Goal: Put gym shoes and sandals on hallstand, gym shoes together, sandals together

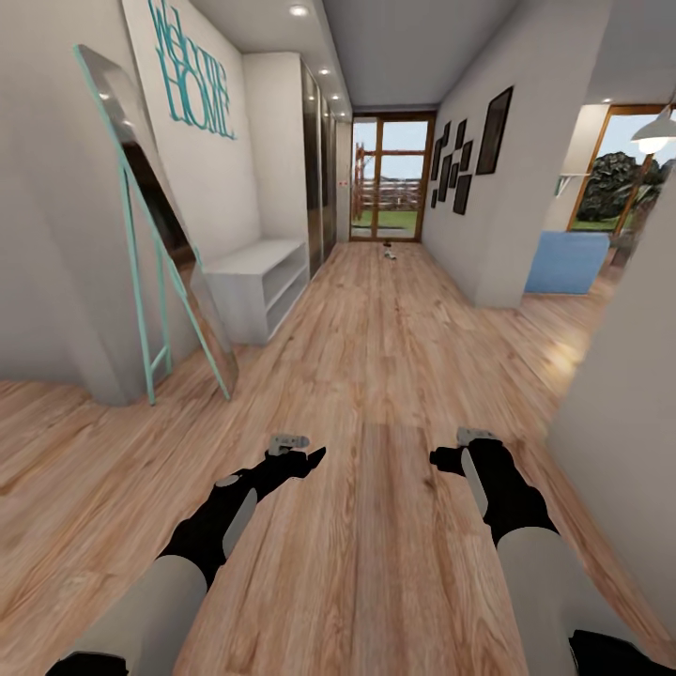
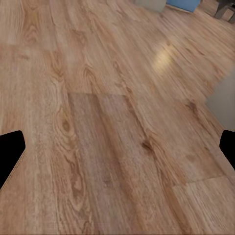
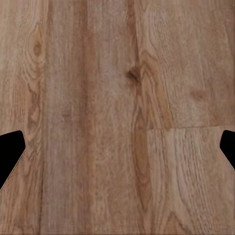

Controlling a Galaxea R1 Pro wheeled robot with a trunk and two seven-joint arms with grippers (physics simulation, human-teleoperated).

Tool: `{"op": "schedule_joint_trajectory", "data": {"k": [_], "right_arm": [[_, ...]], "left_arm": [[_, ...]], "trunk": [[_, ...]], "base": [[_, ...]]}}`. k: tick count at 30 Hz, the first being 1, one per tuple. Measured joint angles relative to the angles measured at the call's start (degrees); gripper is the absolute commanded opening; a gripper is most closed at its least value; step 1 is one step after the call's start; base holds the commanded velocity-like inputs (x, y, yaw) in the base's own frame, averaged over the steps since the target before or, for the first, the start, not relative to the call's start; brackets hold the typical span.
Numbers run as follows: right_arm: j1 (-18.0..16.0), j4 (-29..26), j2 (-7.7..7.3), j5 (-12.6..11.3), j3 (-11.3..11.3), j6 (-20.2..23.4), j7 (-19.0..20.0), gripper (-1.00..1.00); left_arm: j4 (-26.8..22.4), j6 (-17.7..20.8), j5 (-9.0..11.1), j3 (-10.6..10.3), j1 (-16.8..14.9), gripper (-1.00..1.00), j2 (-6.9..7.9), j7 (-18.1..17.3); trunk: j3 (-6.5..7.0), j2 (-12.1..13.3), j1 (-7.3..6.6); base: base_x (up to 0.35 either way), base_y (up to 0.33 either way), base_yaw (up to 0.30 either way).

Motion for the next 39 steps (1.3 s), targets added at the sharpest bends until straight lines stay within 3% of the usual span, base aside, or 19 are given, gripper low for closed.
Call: {"op": "schedule_joint_trajectory", "data": {"k": [26, 39], "right_arm": [[0.0, 0.0, 0.04, 0.0, 0.0, 0.0, 0.0, 1.0], [0.0, 0.0, 0.04, -0.1, 0.0, 0.0, 0.0, 1.0]], "left_arm": [[0.1, 0.0, 0.1, 0.0, 0.0, 1.0, -0.09, 0.0], [0.1, 0.0, 1.6, 0.0, 0.0, 1.0, -0.09, 0.0]], "trunk": [[0.0, 0.0, 0.0], [0.0, 0.0, 0.0]], "base": [[0.347, 0.0, 0.0], [0.347, 0.0, 0.0]]}}
